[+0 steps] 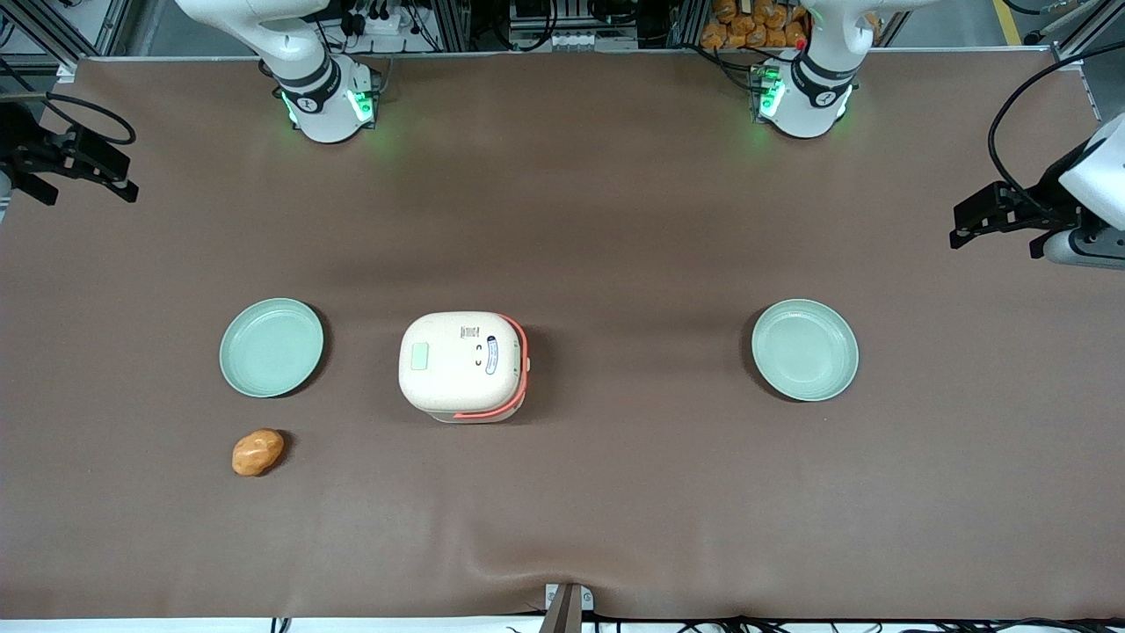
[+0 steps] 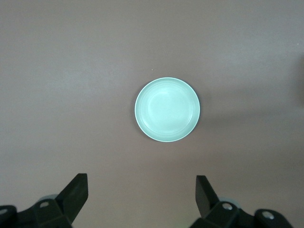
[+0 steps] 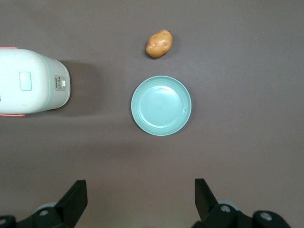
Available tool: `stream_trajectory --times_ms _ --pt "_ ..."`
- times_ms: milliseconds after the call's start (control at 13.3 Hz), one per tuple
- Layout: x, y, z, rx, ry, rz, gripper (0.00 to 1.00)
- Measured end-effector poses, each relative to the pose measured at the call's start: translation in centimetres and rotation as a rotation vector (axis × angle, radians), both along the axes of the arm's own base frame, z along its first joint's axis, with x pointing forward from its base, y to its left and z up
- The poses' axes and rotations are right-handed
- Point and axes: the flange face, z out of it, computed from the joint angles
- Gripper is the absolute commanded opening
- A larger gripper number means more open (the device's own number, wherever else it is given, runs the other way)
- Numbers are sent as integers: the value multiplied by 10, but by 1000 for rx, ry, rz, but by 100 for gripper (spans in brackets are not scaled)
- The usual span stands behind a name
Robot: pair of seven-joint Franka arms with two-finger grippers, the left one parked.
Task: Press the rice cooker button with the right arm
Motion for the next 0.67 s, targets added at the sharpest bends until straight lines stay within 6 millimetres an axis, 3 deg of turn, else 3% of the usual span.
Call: stream_trajectory --times_ms 675 --pt "4 1 -2 -1 -9 7 100"
